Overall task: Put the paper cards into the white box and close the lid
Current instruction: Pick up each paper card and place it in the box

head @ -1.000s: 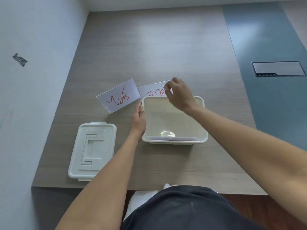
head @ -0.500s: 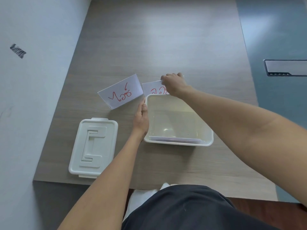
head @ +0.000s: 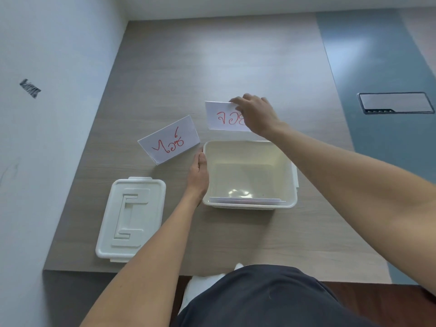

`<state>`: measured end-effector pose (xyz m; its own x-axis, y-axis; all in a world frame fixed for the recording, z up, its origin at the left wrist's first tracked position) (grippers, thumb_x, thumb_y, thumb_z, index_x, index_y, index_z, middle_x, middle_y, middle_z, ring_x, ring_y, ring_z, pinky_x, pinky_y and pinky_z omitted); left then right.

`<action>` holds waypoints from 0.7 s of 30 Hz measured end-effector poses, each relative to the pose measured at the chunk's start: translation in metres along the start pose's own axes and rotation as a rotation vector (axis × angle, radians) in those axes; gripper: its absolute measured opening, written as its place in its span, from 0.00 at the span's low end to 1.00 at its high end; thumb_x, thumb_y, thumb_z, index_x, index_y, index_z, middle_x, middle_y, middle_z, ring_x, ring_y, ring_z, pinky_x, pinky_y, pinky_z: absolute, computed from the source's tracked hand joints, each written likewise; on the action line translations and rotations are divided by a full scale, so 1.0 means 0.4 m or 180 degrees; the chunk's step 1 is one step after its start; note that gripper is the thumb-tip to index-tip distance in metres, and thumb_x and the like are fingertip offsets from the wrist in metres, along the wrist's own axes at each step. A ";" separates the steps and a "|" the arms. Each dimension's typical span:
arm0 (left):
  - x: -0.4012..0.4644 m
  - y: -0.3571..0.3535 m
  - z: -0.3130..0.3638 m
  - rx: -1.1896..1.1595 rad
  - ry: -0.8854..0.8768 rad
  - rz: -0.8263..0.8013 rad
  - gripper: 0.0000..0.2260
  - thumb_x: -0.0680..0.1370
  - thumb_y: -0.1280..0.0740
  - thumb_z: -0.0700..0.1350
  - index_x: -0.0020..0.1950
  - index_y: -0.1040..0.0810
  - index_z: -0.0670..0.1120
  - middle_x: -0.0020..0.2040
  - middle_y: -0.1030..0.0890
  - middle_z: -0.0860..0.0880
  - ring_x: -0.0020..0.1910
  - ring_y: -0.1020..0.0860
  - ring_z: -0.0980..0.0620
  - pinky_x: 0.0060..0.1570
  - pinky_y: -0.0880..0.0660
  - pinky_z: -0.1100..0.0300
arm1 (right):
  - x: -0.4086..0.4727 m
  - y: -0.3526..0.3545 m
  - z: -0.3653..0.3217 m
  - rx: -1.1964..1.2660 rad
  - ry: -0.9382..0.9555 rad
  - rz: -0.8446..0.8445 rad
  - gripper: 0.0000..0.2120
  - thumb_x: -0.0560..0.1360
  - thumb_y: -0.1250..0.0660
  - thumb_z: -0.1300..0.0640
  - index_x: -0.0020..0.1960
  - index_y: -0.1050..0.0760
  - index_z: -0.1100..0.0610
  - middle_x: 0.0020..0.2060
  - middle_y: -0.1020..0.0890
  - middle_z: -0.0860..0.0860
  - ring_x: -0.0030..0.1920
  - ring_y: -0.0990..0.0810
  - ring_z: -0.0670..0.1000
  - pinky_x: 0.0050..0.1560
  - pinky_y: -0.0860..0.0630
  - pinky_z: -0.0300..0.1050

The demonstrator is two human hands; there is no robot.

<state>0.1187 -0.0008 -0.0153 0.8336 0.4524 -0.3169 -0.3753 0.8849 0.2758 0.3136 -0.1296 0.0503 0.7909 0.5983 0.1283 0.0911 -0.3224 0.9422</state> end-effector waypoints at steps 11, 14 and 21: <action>-0.012 0.000 0.006 -0.0012 -0.0063 -0.0056 0.22 0.86 0.53 0.53 0.80 0.36 0.54 0.73 0.31 0.61 0.72 0.35 0.61 0.73 0.41 0.61 | -0.129 0.167 -0.087 0.0022 0.0297 0.0994 0.17 0.78 0.40 0.63 0.63 0.22 0.55 0.49 0.20 0.53 0.47 0.23 0.58 0.47 0.37 0.44; -0.010 0.001 0.005 -0.0019 -0.0038 -0.0074 0.23 0.86 0.53 0.55 0.81 0.39 0.53 0.79 0.36 0.57 0.77 0.39 0.60 0.77 0.43 0.58 | -0.209 0.170 -0.104 0.0128 0.0233 0.1019 0.16 0.77 0.40 0.63 0.62 0.21 0.57 0.49 0.19 0.53 0.47 0.22 0.58 0.48 0.35 0.46; 0.000 -0.002 -0.002 -0.0131 0.0035 -0.0051 0.22 0.85 0.52 0.56 0.79 0.36 0.55 0.77 0.31 0.55 0.75 0.34 0.56 0.77 0.39 0.51 | -0.367 0.041 -0.125 0.0127 0.0324 0.0481 0.16 0.74 0.35 0.65 0.60 0.21 0.55 0.46 0.20 0.51 0.46 0.22 0.57 0.46 0.34 0.47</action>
<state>0.1185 -0.0014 -0.0162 0.8353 0.4391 -0.3309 -0.3785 0.8957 0.2332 0.1689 -0.1860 0.0625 0.7322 0.6114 0.3000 0.0014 -0.4419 0.8971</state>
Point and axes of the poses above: each hand's wrist, its own x-axis towards the middle knuckle, its own y-axis out of the back of the hand, z = x × y, the point moved 2 cm from there along x, towards the middle knuckle
